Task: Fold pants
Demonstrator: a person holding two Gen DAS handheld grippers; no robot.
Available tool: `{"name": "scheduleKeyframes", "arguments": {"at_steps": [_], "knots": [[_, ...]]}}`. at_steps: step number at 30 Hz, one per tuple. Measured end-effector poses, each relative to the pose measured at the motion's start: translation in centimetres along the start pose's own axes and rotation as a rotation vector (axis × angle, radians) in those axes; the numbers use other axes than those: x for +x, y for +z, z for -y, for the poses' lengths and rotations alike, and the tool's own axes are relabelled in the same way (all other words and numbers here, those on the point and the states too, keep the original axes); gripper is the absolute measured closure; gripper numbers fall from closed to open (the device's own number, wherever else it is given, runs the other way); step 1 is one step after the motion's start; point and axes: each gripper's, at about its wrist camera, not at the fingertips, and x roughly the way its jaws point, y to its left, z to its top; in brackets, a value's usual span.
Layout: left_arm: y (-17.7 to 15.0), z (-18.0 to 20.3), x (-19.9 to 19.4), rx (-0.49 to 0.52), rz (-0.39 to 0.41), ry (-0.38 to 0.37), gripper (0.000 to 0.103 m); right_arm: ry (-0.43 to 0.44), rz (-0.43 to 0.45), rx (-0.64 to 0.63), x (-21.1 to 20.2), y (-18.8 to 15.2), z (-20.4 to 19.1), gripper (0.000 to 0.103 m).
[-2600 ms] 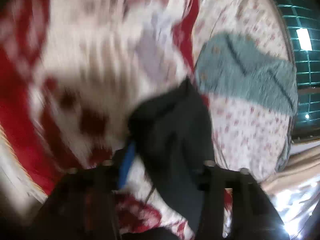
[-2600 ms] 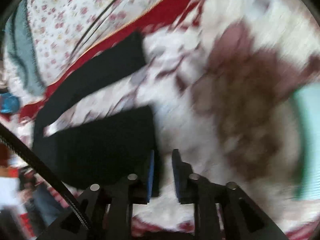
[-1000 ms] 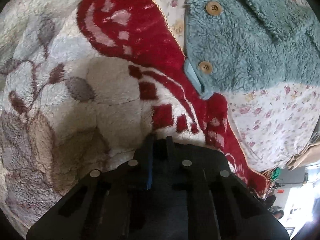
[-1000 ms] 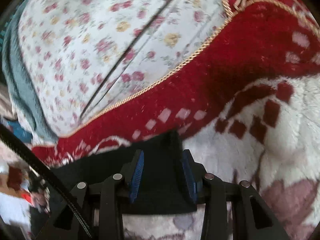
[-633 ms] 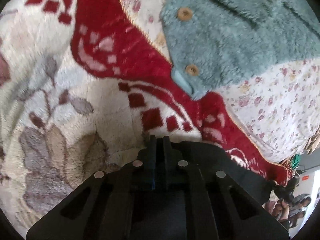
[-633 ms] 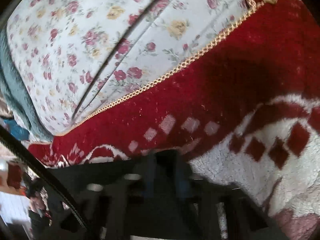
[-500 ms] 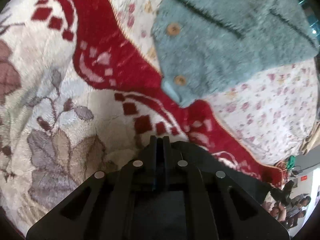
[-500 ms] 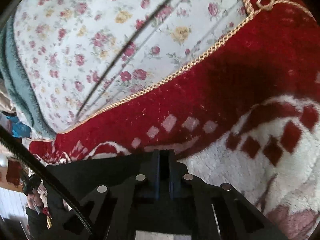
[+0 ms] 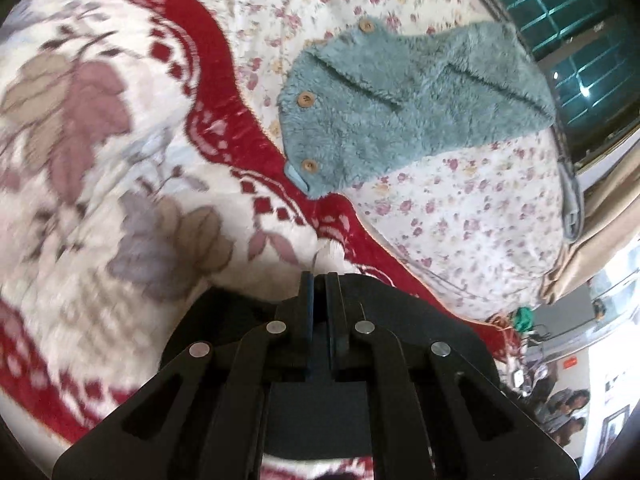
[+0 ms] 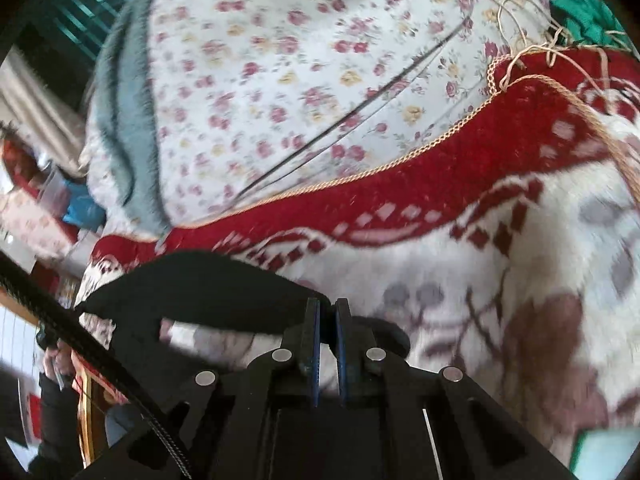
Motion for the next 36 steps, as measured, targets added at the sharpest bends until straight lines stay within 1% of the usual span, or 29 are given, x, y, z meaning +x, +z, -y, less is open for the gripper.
{"name": "scheduleKeyframes", "arguments": {"at_steps": [4, 6, 9, 11, 12, 15, 17, 20, 22, 23, 25, 27, 28, 29, 30, 32, 33, 35, 36], "knots": [[-2.5, -3.2, -1.9, -0.064, 0.009, -0.025, 0.099, 0.005, 0.0, -0.051, -2.4, -3.9, -0.4, 0.097], [-3.8, -5.0, -1.9, -0.101, -0.003, -0.028, 0.099, 0.001, -0.02, -0.076, -2.7, -5.5, -0.4, 0.097], [-5.4, -7.4, -1.2, -0.161, -0.015, -0.021, 0.1, -0.015, -0.069, -0.087, -2.1, -7.7, 0.2, 0.097], [-6.5, -9.3, -0.4, -0.224, -0.042, -0.029, 0.1, -0.035, -0.109, -0.063, -1.3, -8.8, 1.1, 0.097], [-6.8, -9.8, -0.3, -0.239, -0.044, -0.029, 0.1, -0.057, -0.126, -0.049, -0.9, -9.3, 1.5, 0.097], [-7.8, -10.7, -0.5, -0.26, -0.03, -0.033, 0.1, -0.069, -0.135, -0.011, -0.2, -9.8, 2.5, 0.097], [-8.0, -11.1, -0.7, -0.264, -0.018, -0.012, 0.1, -0.07, -0.136, -0.008, -0.2, -9.9, 2.5, 0.097], [-8.6, -12.5, -1.3, -0.311, 0.001, -0.022, 0.1, -0.07, -0.133, -0.014, -0.3, -9.9, 2.5, 0.097], [-9.2, -13.0, -1.6, -0.319, 0.005, -0.036, 0.1, -0.074, -0.131, -0.007, -0.4, -10.1, 2.5, 0.097], [-9.3, -12.9, -1.9, -0.307, 0.015, -0.041, 0.1, -0.083, -0.131, -0.004, -0.4, -10.2, 2.6, 0.097], [-9.2, -11.0, -3.3, -0.232, 0.064, -0.082, 0.1, -0.121, -0.137, -0.009, -0.5, -10.3, 2.7, 0.097], [-8.4, -7.7, -4.6, -0.142, 0.109, -0.186, 0.1, -0.151, -0.157, 0.004, -0.3, -10.5, 3.2, 0.097], [-8.0, -6.3, -4.8, -0.111, 0.118, -0.216, 0.1, -0.155, -0.164, 0.013, -0.1, -10.5, 3.4, 0.097], [-7.3, -4.7, -4.8, -0.08, 0.123, -0.232, 0.1, -0.158, -0.164, 0.022, -0.1, -10.5, 3.6, 0.097], [-6.3, -2.7, -4.2, -0.05, 0.118, -0.228, 0.1, -0.162, -0.155, 0.022, -0.2, -10.4, 3.5, 0.097], [-4.7, -0.8, -2.2, -0.027, 0.077, -0.187, 0.1, -0.184, -0.121, 0.017, -0.8, -10.1, 3.1, 0.097], [-4.0, 0.1, -0.6, -0.002, 0.047, -0.146, 0.1, -0.192, -0.103, 0.024, -1.1, -9.9, 2.9, 0.097], [-3.5, 0.9, 2.7, 0.039, -0.018, -0.006, 0.1, -0.184, -0.062, 0.045, -2.1, -9.3, 2.0, 0.097], [-3.9, 0.9, 4.0, 0.043, -0.057, 0.038, 0.1, -0.175, -0.054, 0.045, -2.4, -9.0, 1.4, 0.097]]}}
